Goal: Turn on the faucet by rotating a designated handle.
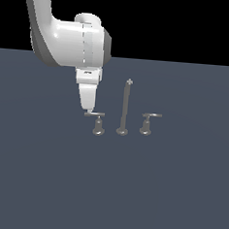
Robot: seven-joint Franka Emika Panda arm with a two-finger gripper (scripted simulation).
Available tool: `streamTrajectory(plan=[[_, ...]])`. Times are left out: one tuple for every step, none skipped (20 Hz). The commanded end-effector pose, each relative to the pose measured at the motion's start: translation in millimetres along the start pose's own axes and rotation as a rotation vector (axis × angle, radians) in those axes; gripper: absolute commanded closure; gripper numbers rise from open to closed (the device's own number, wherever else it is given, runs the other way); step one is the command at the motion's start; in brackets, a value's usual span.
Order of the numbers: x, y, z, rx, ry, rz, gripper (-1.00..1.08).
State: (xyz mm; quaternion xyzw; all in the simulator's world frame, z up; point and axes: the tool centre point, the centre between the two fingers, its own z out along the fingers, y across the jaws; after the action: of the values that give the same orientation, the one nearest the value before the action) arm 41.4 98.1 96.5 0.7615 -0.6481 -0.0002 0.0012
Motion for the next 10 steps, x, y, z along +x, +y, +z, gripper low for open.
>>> streamTrajectory(plan=[[3.4, -4.9, 5.1, 0.002, 0.000, 0.023, 1.08], [4.3, -6.1, 6.3, 0.002, 0.000, 0.029, 1.08], [5.0, -6.9, 7.3, 0.002, 0.000, 0.034, 1.08], [5.4, -7.5, 7.8, 0.002, 0.000, 0.037, 1.08], [5.7, -7.9, 8.1, 0.002, 0.000, 0.038, 1.08], [5.6, -7.9, 8.0, 0.002, 0.000, 0.038, 1.08], [5.7, -7.8, 7.6, 0.002, -0.001, 0.037, 1.08], [5.5, -7.7, 7.4, 0.002, -0.001, 0.037, 1.08], [5.5, -7.7, 7.4, 0.002, -0.001, 0.037, 1.08], [5.5, -7.7, 7.4, 0.002, -0.001, 0.037, 1.08]])
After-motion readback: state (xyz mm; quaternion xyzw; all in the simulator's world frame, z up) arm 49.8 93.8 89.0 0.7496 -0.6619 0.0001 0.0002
